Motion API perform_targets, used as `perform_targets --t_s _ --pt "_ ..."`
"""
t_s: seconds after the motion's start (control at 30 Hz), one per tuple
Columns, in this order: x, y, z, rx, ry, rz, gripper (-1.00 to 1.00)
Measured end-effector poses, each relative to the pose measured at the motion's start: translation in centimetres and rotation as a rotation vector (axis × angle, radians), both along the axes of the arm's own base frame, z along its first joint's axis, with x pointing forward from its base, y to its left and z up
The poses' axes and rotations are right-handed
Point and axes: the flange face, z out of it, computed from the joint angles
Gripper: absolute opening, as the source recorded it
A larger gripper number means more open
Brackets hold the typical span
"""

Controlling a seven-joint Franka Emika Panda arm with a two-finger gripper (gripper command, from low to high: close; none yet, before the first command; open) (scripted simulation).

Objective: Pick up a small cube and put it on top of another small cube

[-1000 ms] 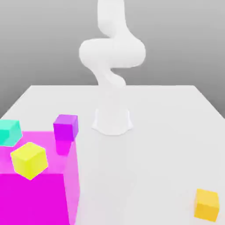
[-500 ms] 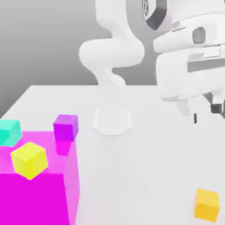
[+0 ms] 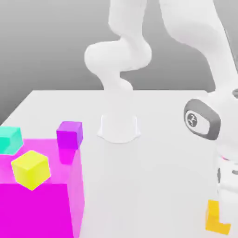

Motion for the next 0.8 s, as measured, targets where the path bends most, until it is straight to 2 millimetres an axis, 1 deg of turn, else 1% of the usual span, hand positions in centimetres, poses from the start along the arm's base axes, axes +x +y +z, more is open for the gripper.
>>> perform_targets --t_s 0.17,0.2,0.23,0.3,0.37,0.4,0.47,0.57,0.67,0.7,0.73,0.8 --pt "0.0 0.0 0.0 -0.001 0.002 0.000 -1.00" --pt "0.0 0.0 -0.5 -0.001 0.001 0.000 -1.00" --pt "0.0 0.0 0.0 -0.001 0.001 0.001 -1.00" --pt "0.0 0.0 2.1 -0.001 0.001 0.001 -1.00" --pt "0.0 0.0 4.8 -0.001 0.002 0.001 -1.00" --pt "1.0 -1.1 6.2 -0.004 -0.001 -0.023 -1.00" --pt "3.8 -4.5 9.3 -0.012 -0.006 -0.094 -1.00" --pt "7.8 -11.4 14.3 -0.021 -0.013 -0.223 -1.00" --pt "10.1 -18.8 19.1 -0.023 -0.014 -0.348 -1.00" --pt "10.5 -21.6 20.7 -0.023 -0.013 -0.394 -1.00" --pt "10.7 -24.9 22.3 -0.022 -0.012 -0.450 -1.00" --pt "10.4 -32.5 26.1 -0.017 -0.009 -0.574 -1.00"
